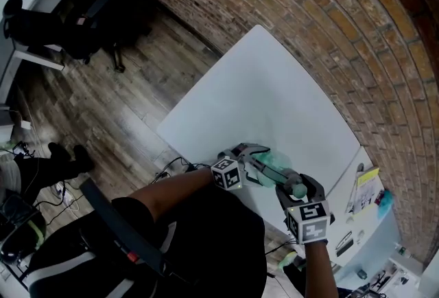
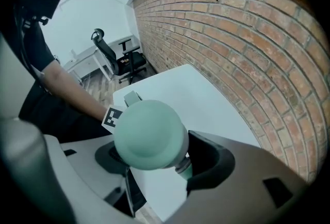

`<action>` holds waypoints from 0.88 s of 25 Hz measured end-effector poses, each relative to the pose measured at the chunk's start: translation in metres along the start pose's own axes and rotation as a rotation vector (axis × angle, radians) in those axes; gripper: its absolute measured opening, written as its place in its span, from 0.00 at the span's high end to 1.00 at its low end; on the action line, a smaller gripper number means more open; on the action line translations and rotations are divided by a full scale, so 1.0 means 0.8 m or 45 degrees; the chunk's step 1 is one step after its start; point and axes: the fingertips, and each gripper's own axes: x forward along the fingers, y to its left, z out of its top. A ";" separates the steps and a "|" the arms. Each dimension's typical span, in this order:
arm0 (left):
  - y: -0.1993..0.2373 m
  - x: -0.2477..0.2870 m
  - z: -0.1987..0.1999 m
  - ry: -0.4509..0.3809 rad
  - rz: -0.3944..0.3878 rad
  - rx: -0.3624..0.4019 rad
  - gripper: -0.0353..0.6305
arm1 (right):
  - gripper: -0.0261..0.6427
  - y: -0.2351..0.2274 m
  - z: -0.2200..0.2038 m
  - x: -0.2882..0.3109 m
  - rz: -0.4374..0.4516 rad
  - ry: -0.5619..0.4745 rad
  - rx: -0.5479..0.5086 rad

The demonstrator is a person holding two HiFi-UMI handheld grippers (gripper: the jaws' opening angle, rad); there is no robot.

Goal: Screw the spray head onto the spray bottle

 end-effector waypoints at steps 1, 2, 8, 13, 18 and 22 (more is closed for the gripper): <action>0.000 0.000 0.000 -0.002 0.000 -0.002 0.12 | 0.53 0.000 -0.001 0.000 0.002 0.012 0.021; 0.000 0.000 0.001 -0.005 -0.002 -0.012 0.12 | 0.53 0.000 -0.001 0.001 0.012 0.024 0.036; -0.001 0.000 0.005 0.023 -0.022 -0.028 0.12 | 0.52 -0.003 0.002 -0.008 0.018 0.093 0.005; -0.002 -0.006 0.009 0.031 -0.012 -0.026 0.12 | 0.52 0.006 0.003 -0.025 0.036 0.161 -0.444; -0.009 -0.008 0.010 0.037 -0.017 -0.020 0.12 | 0.52 0.018 0.006 -0.029 0.134 0.233 -0.962; -0.008 -0.010 0.008 0.043 -0.008 -0.041 0.12 | 0.52 0.018 -0.019 -0.022 0.182 0.421 -1.427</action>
